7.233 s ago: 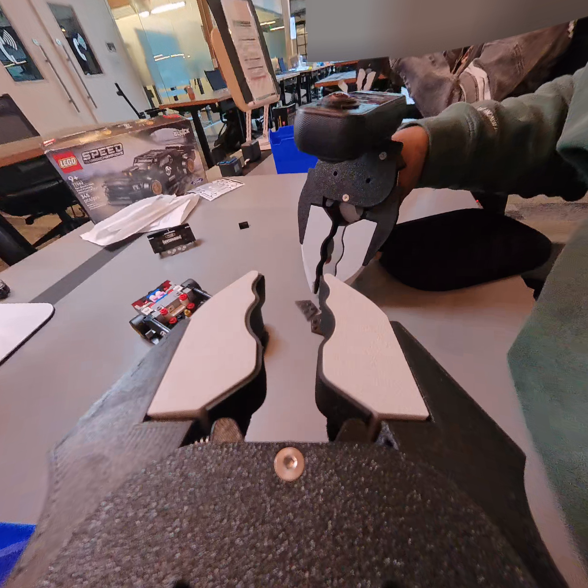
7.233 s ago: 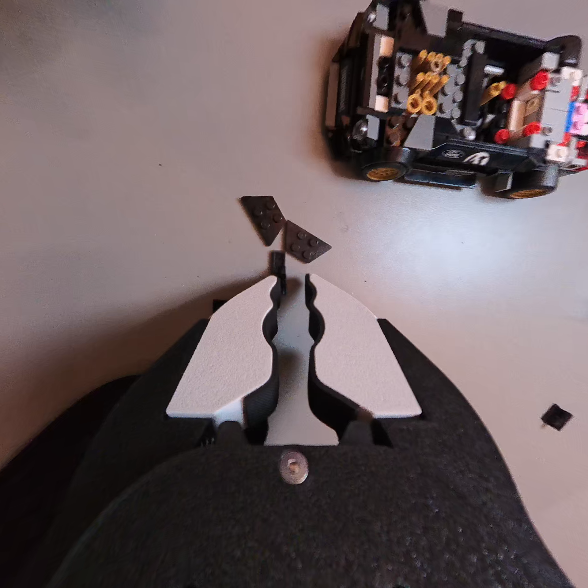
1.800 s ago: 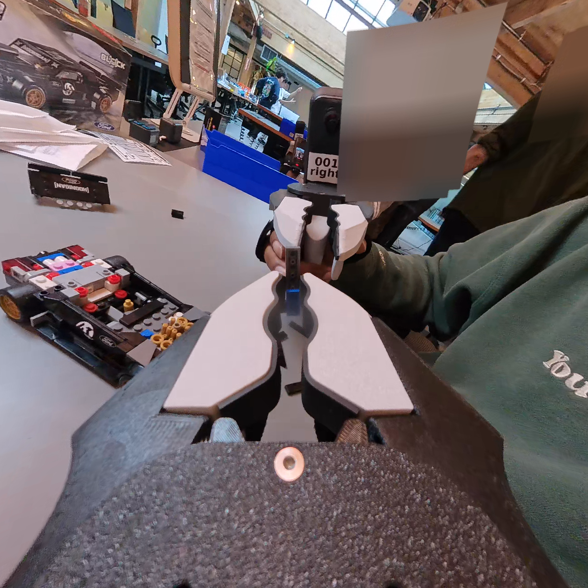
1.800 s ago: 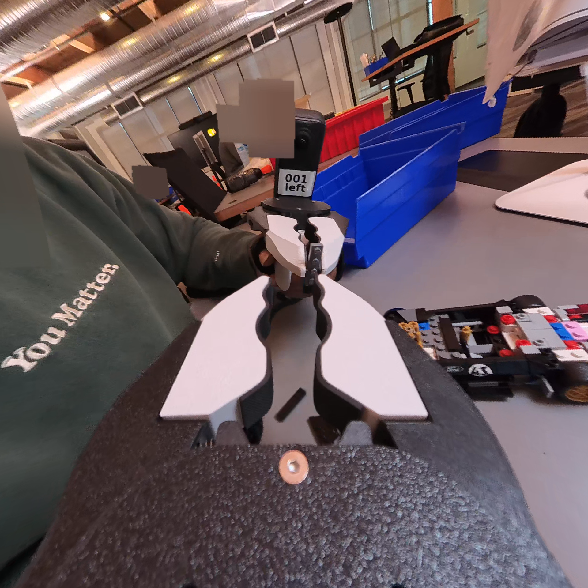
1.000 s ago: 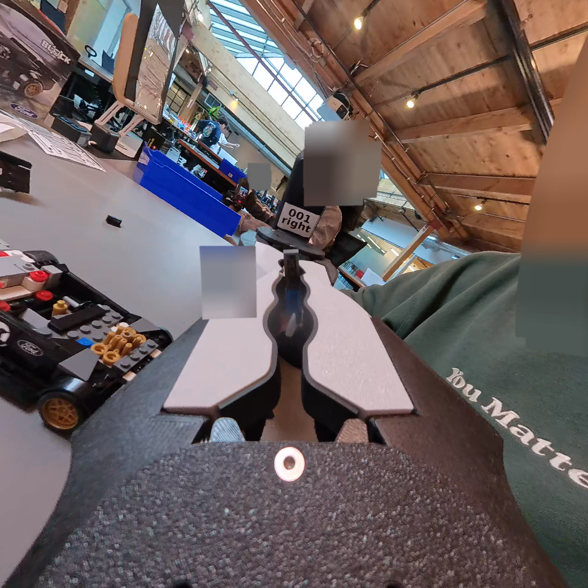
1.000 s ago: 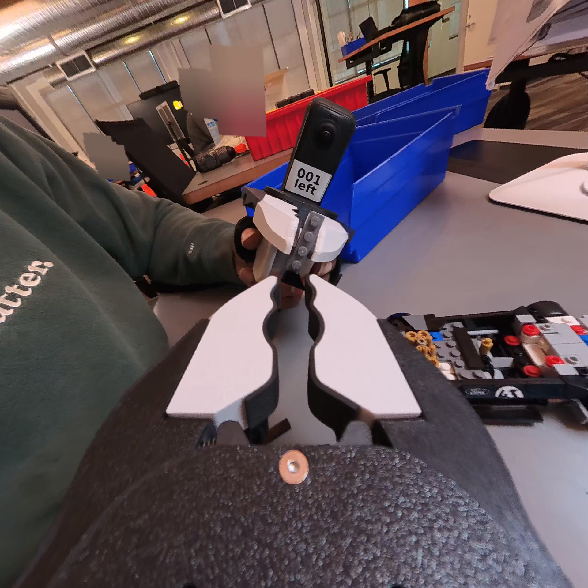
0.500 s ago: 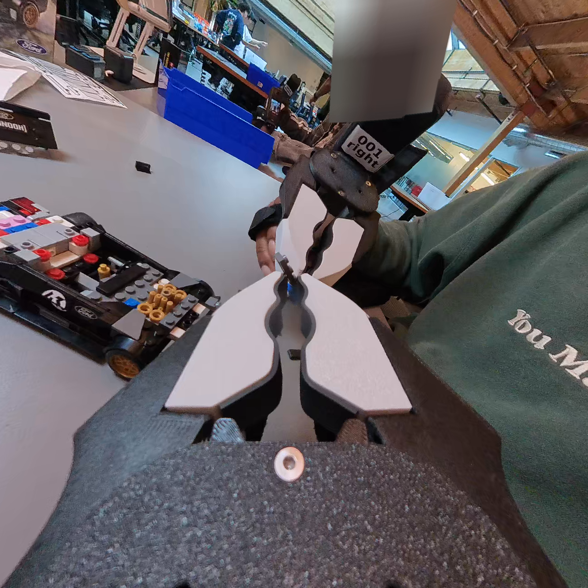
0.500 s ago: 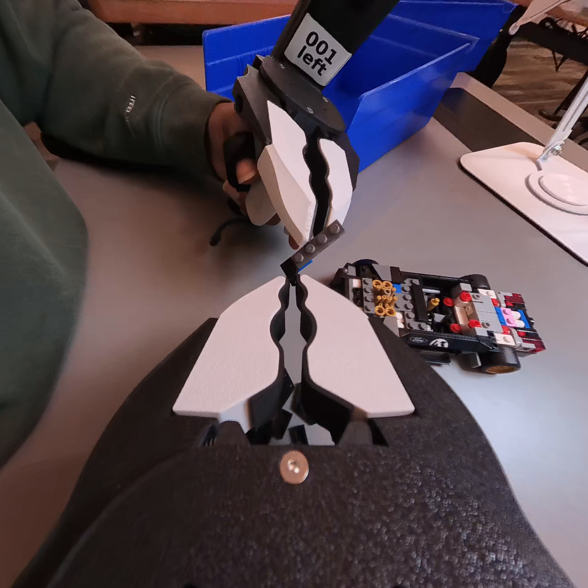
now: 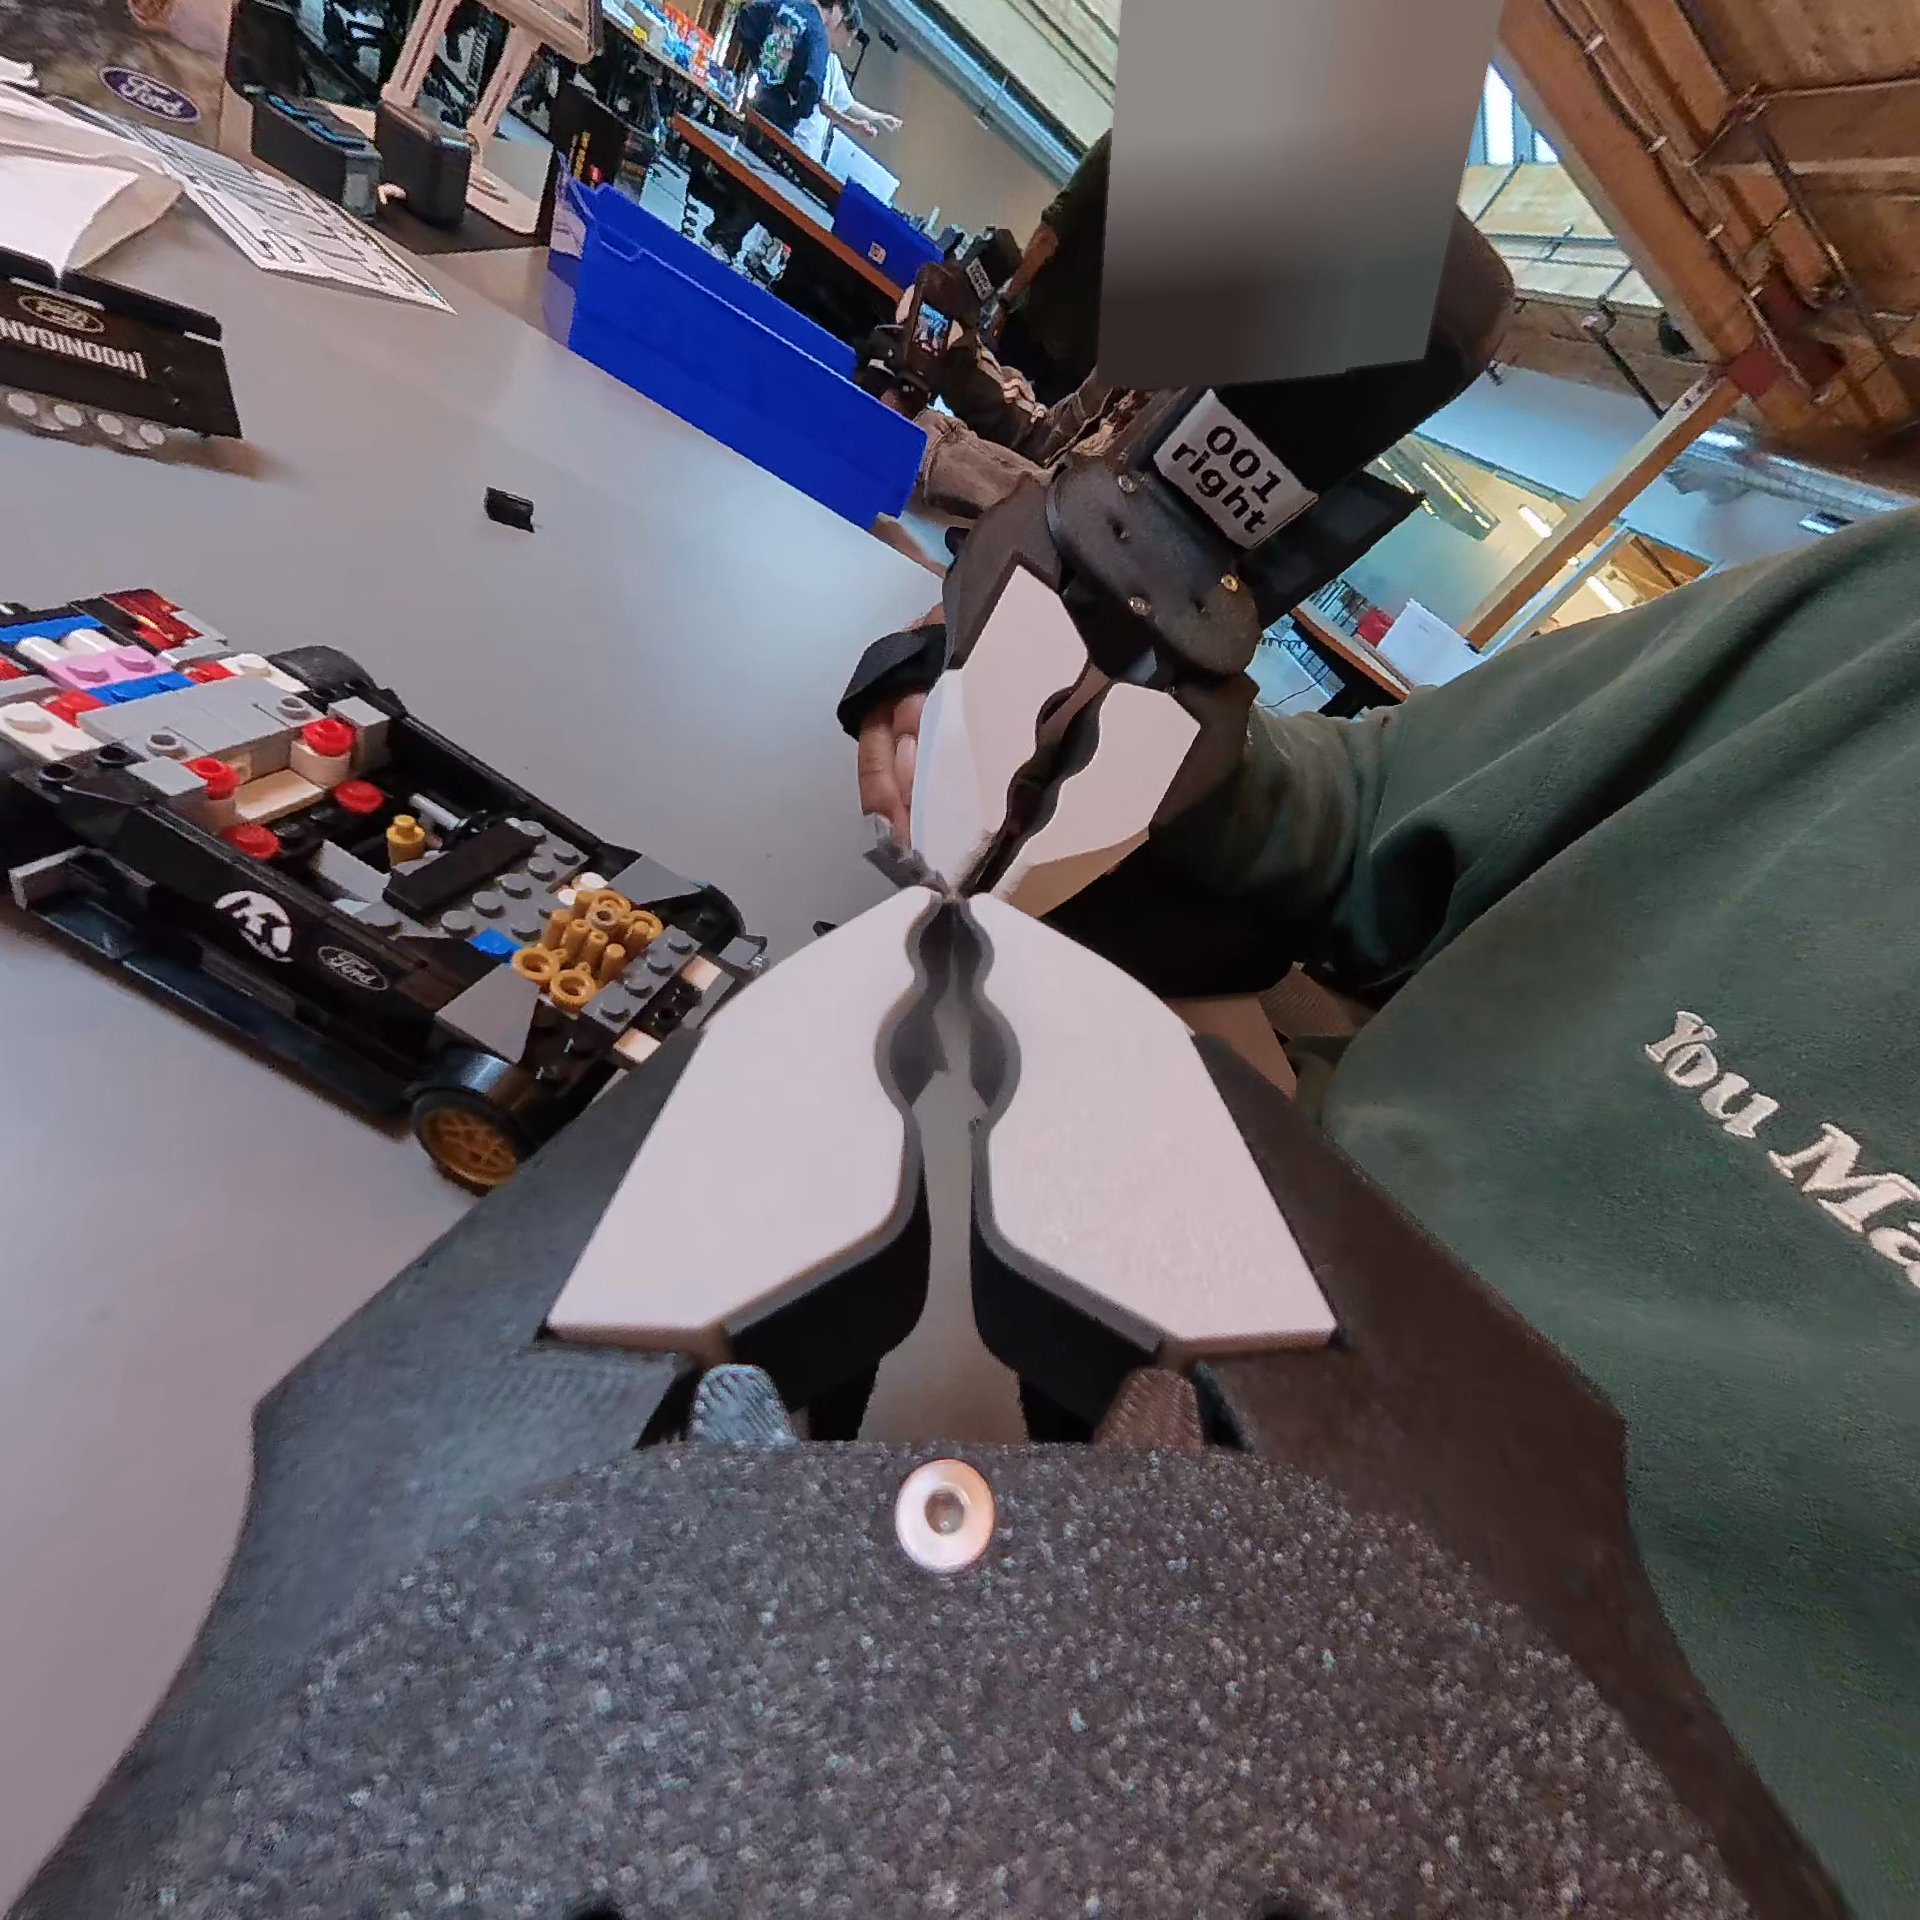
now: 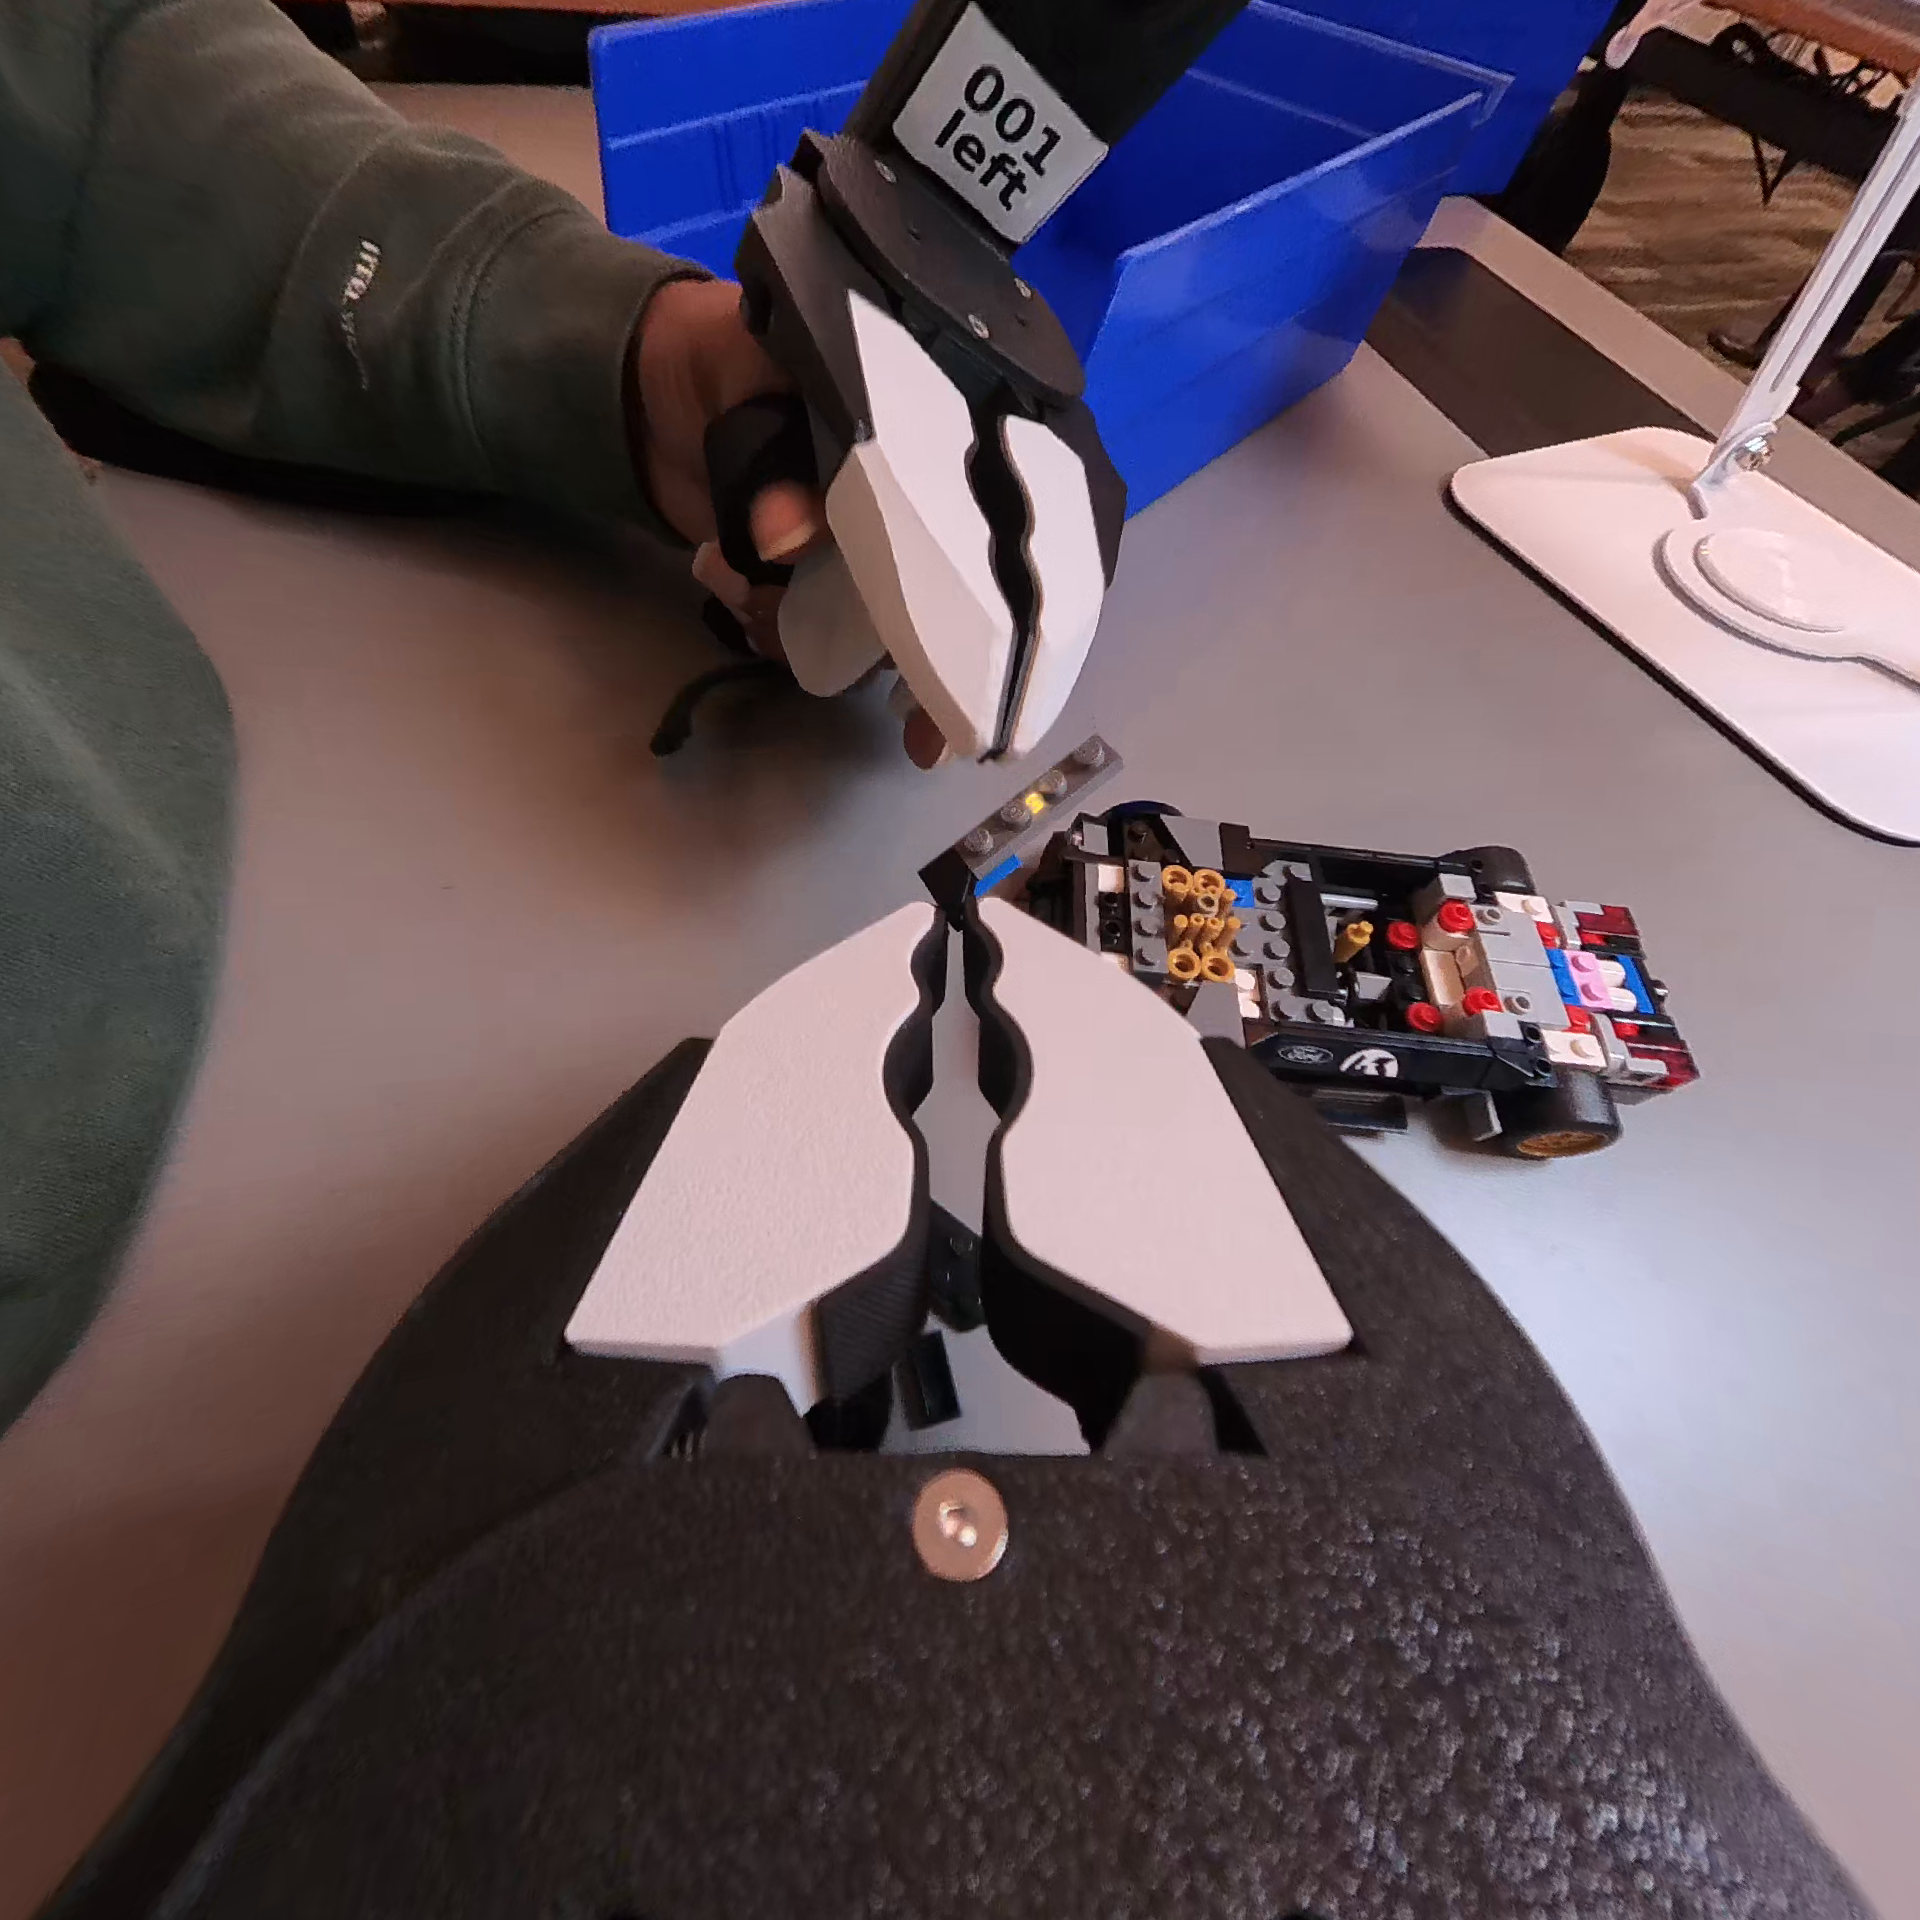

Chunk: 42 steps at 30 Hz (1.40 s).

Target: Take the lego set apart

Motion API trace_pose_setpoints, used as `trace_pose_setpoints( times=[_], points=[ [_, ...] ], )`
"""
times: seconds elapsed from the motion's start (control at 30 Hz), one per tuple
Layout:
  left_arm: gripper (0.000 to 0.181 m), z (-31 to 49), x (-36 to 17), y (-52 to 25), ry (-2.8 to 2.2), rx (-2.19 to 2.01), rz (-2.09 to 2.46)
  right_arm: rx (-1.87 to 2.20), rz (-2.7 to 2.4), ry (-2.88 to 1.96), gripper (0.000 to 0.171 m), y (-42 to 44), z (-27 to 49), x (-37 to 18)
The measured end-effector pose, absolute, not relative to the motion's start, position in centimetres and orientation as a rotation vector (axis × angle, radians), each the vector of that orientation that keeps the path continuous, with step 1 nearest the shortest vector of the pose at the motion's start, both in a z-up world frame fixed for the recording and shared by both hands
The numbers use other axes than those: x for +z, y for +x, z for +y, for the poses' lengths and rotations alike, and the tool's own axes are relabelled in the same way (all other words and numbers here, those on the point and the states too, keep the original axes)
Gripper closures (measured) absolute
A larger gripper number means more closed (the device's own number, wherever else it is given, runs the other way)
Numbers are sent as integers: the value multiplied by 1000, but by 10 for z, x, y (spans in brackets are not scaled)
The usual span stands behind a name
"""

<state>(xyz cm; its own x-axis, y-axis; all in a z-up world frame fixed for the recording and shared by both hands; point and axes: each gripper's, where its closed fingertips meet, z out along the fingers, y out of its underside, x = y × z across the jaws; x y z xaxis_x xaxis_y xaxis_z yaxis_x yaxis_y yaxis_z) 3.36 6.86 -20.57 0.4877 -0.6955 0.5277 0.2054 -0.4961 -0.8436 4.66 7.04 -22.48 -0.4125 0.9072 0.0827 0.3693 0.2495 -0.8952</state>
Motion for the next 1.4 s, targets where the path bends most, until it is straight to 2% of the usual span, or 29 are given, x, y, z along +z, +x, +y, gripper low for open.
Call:
trace_pose_setpoints(
  times=[0.27,0.37,0.47,1.07,1.4],
  points=[
    [151,74,-213,31,-1815,-1109,401,914,-1930,-1015,168,45,71,-228],
    [154,73,-212,35,-1806,-1108,415,820,-1967,-933,168,45,65,-232],
    [173,70,-212,38,-1803,-1098,453,802,-1989,-910,168,45,61,-236],
    [176,71,-198,42,-1706,-796,597,1119,-1874,-1124,165,42,68,-226],
    [176,76,-198,39,-1697,-579,638,1078,-1804,-1177,166,36,78,-224]
  ],
)
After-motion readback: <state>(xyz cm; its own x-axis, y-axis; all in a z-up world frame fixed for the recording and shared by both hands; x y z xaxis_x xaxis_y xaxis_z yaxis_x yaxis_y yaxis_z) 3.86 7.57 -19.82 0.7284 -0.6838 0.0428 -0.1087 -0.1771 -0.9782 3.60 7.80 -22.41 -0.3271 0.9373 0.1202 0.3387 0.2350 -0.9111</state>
